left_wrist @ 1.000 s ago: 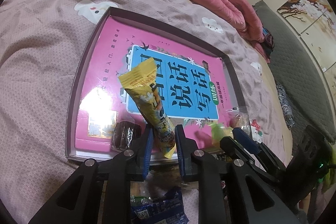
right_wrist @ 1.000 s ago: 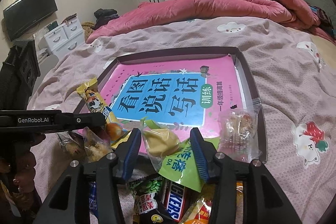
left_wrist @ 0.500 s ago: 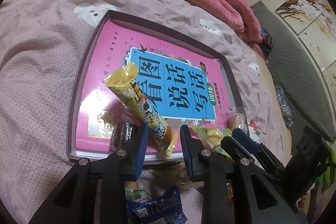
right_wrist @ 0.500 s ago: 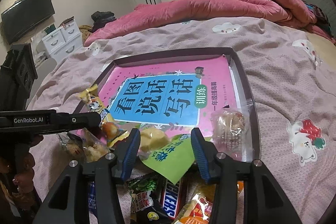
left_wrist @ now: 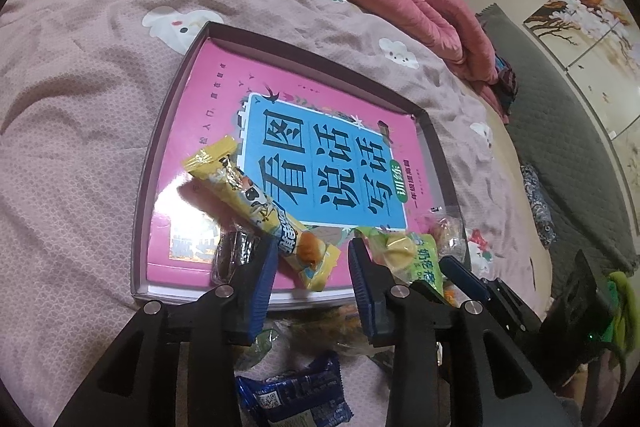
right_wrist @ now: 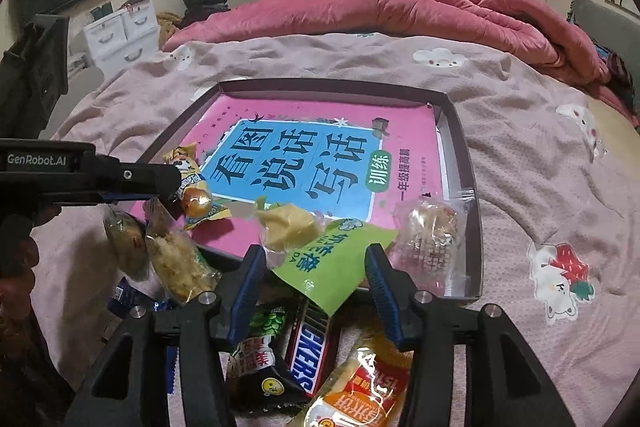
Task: Organize snacks
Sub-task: 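Move both open tools back from the tray toward the loose snacks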
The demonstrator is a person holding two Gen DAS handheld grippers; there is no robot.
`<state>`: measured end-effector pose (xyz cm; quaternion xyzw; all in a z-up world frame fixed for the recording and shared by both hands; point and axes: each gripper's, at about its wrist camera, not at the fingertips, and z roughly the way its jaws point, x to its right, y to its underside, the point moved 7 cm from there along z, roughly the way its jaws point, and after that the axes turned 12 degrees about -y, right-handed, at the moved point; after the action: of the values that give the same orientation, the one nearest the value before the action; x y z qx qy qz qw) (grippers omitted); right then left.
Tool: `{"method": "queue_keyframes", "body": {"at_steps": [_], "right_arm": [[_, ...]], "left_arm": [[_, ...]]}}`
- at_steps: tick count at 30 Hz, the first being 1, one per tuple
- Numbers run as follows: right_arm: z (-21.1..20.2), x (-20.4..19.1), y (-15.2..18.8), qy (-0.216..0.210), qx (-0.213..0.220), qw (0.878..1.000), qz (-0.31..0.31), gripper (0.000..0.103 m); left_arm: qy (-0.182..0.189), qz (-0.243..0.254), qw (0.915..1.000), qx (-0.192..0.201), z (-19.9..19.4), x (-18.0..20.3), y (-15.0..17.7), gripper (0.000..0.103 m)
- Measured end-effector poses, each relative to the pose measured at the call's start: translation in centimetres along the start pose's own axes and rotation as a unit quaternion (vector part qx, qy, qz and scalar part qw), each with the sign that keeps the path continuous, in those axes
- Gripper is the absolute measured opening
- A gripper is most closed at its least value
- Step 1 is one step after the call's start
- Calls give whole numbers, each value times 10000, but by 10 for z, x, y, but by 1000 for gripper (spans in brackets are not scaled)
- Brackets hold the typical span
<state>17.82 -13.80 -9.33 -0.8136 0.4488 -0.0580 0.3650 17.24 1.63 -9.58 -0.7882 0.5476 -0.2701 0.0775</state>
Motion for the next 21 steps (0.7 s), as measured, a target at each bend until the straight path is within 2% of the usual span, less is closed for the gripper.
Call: {"method": "queue_keyframes", "body": {"at_steps": [3,7,21], "right_arm": [[-1,6,0,56,61,9999,68,56],[0,14,-1,204,83,9996,167,56],[4,17,-2,283,127,9994,169,56]], "left_arm": [[0,12,10000,14,-2,1,-1,42],[-21,48,10000,51,-5,2,-1,45],[-222,225,9994,148,-17,2,0,58]]}}
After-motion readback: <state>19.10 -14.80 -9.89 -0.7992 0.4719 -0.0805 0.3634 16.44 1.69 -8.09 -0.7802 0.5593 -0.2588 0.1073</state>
